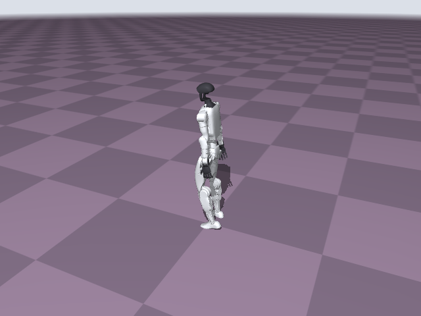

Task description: Upper body actions

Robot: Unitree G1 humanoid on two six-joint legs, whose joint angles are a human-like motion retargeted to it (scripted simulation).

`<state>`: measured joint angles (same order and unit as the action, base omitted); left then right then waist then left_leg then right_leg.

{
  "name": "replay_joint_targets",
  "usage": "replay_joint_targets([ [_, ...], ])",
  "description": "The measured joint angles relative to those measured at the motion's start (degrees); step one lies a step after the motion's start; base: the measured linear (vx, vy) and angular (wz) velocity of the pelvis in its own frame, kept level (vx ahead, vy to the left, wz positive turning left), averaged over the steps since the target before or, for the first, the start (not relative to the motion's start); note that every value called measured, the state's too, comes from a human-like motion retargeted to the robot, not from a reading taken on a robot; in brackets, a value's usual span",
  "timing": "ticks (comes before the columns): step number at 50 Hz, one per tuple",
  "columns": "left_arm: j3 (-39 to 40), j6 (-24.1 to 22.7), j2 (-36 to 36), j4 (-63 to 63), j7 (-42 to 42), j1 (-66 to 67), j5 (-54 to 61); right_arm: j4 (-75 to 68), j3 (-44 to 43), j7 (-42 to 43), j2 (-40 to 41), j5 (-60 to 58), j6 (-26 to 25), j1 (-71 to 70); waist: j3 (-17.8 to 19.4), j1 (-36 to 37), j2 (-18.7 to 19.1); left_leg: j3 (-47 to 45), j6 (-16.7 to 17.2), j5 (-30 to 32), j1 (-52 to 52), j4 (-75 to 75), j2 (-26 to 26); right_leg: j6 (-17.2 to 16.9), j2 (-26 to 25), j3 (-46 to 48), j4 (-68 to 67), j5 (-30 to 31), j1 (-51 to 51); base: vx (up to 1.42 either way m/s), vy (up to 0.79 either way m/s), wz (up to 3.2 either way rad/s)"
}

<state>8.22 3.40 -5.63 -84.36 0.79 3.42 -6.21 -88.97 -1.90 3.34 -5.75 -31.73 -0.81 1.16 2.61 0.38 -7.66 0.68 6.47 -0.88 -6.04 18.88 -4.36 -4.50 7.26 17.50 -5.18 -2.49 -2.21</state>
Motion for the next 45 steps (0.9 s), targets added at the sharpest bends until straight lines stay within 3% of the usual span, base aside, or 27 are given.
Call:
replay_joint_targets([
  [3, -0.56, -0.57, 0.02, 1.27, 0.31, -0.12, -0.96, -0.55, -0.92, -0.02, -0.52, 1.29, 0.20, 0.20, 0.15, 1.89, 0.02, 5.70, -0.68, -1.37, -0.16, -0.91, -1.65, 0.07, -0.32, -4.10, -1.13, 0.49, -1.24, 0.07, 0.13, -1.55],
  [8, -1.32, -1.28, -0.26, 1.99, 0.78, -0.91, -1.83, -1.76, -2.06, 0.06, -1.41, 2.58, 0.14, 0.65, 0.83, 5.72, 0.83, 22.74, 0.11, -1.32, 1.31, -7.88, -5.29, 0.14, -2.48, -11.96, -3.18, 1.50, -3.24, 0.09, 0.17, -1.82],
  [10, -1.82, -1.56, -0.31, 1.77, 0.88, -1.53, -1.71, -1.45, -2.38, -0.13, -1.85, 2.40, 0.07, 0.61, 1.14, 4.78, 0.94, 19.78, -0.35, -3.07, 1.79, -8.91, -4.26, 0.22, -2.75, -13.17, -3.74, 1.78, -3.82, 0.00, 0.20, -0.95],
  [12, -2.23, -1.71, -0.60, 1.05, 0.57, -2.56, -1.64, -0.48, -2.47, -0.44, -2.22, 1.73, -0.09, 0.01, 1.46, 2.25, 1.46, 9.62, -3.57, -4.59, 2.04, -10.27, -1.66, 0.60, -3.22, -13.95, -4.41, 1.85, -4.58, -0.06, 0.19, -0.74],
  [16, -4.32, -1.35, -2.71, -0.88, -0.25, -3.44, -2.96, 1.71, -0.98, 0.78, -2.07, 2.33, 1.05, -0.14, 0.76, -0.72, 3.00, 1.88, -5.77, -4.82, 2.56, -12.72, 0.08, 4.34, -4.49, -14.59, -5.92, 1.46, -7.86, -0.08, 0.17, -1.74],
  [21, -7.02, -0.83, -5.70, -1.63, 2.02, -2.74, -7.06, 2.28, -0.18, -0.55, -1.51, 2.28, 1.45, -0.04, 1.12, 0.56, 3.78, -9.07, -7.18, -6.67, 4.75, -14.31, 1.75, 8.41, -1.81, 2.17, -3.28, -2.18, -7.06, -0.16, 0.06, -2.36],
  [29, -4.46, -0.07, -5.13, -3.79, 1.88, 0.99, -6.50, 3.45, 0.39, -0.02, -2.51, -2.11, 1.25, -1.07, 0.36, 0.48, 5.14, -28.44, -7.40, -11.01, 8.39, -16.02, 2.72, 8.41, -1.50, 25.04, 2.49, -6.69, -4.87, -0.27, 0.02, -3.07],
  [35, -3.83, -0.64, -3.24, -1.77, 1.14, 2.25, -7.52, 2.35, -3.74, -0.04, -4.87, 4.22, 0.42, -3.42, -1.83, -3.16, 8.47, -42.35, -5.99, -13.13, 9.12, -18.75, 2.11, 7.07, -4.58, 39.46, 4.33, -9.18, -3.56, -0.32, 0.00, -2.87],
  [42, -3.96, -0.24, -4.67, 0.87, 2.12, -0.61, -8.27, -1.04, -12.01, 2.28, -5.68, 16.22, -0.84, -3.89, -3.75, -5.16, 10.35, -52.82, -2.63, -14.23, 8.28, -18.86, 1.00, 2.26, -7.07, 61.74, 7.77, -6.74, 0.22, -0.22, -0.09, -2.11],
  [43, -3.92, -0.39, -4.89, 1.32, 2.73, -1.21, -7.84, -1.88, -13.23, 2.60, -5.60, 18.34, -0.97, -3.81, -3.52, -4.35, 10.11, -54.42, -1.90, -14.12, 8.49, -18.49, 1.01, 2.39, -6.97, 61.26, 7.51, -5.72, 0.10, -0.11, -0.12, -2.00],
  [45, -4.62, -0.98, -5.33, 2.65, 4.00, -2.32, -6.44, -3.95, -15.88, 2.94, -5.46, 22.61, -1.13, -3.42, -2.82, -4.29, 10.50, -55.11, -0.81, -13.77, 8.97, -17.51, 1.93, 6.26, -7.00, 60.15, 6.85, -3.39, 0.17, -0.06, -0.18, -1.32],
])
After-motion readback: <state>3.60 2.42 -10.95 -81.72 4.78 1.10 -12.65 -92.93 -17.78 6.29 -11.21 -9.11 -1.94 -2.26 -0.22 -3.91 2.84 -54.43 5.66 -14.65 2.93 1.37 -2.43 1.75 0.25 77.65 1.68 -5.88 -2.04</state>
